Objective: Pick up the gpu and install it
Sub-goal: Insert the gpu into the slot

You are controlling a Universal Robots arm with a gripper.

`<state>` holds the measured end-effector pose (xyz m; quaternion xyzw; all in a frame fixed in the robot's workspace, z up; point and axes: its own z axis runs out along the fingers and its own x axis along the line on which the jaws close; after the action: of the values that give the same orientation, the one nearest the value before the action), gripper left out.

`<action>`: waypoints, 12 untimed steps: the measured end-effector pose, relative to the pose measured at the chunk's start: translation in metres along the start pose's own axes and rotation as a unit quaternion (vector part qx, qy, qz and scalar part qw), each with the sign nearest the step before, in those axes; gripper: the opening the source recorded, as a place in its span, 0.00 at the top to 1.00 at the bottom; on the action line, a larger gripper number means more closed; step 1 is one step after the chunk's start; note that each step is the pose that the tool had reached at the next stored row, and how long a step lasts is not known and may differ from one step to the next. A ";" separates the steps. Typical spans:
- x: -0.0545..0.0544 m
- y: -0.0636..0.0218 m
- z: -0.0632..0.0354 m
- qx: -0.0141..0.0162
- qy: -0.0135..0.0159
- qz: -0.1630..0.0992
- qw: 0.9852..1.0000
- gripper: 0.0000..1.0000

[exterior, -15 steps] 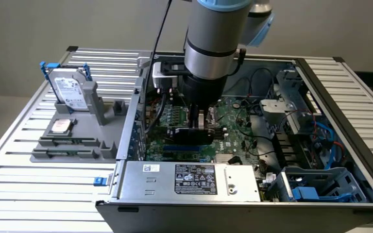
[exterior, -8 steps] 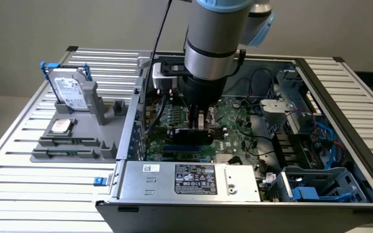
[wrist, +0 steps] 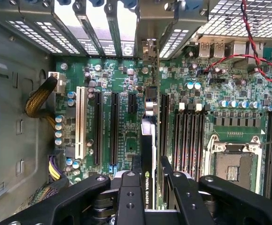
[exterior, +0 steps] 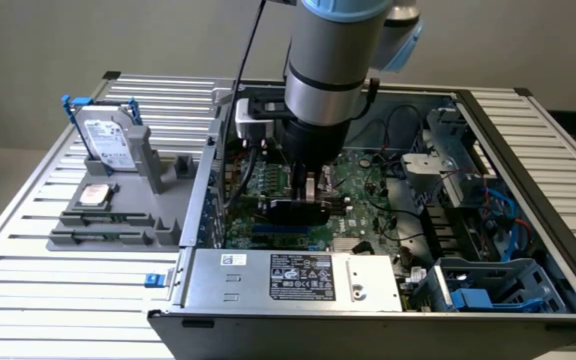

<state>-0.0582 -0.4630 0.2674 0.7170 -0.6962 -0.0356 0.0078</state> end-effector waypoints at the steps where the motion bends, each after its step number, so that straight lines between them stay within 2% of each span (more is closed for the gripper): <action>1: 0.000 0.0000 0.0004 0.000 0.000 0.000 1.000 0.74; 12: 0.000 -0.0002 0.0036 -0.001 0.000 0.000 1.000 0.74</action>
<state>-0.0582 -0.4632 0.2638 0.7169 -0.6962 -0.0360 0.0084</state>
